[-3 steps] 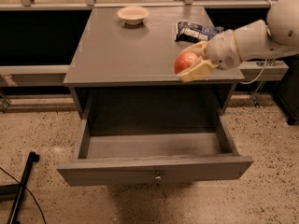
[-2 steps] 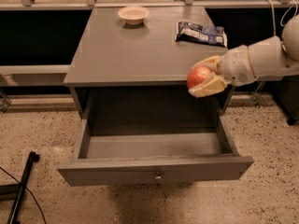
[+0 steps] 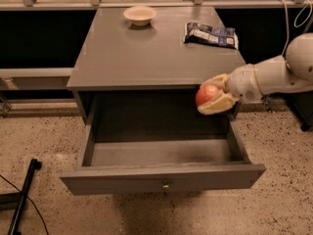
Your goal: Place apple into top drawer
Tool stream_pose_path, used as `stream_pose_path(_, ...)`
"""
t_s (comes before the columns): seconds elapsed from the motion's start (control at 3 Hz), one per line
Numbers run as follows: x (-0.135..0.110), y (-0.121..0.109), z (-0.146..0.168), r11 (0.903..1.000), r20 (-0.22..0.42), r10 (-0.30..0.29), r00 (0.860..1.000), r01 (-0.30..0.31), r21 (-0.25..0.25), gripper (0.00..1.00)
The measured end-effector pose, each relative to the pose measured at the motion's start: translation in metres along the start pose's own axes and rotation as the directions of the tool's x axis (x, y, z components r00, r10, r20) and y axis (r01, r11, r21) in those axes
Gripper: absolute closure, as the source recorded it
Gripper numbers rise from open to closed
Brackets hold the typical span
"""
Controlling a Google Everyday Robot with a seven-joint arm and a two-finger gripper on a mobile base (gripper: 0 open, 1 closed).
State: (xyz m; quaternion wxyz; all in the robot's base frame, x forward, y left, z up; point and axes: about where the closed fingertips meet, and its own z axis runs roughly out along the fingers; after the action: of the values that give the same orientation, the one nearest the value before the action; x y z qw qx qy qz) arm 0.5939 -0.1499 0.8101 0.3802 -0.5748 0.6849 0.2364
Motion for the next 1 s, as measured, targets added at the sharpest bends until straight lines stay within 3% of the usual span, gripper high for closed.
stream_pose_path(0.33,0.068,0.017,0.024,0.9995,-0.044,0.032,0.999,-0.031,0.007,1.0)
stream_pose_path(0.67,0.117,0.041,0.061,0.998,-0.069,0.053,0.996,-0.056,-0.029,1.0)
stream_pose_path(1.0,0.138,0.052,0.097,0.9978,-0.099,0.016,0.995,-0.022,-0.062,1.0)
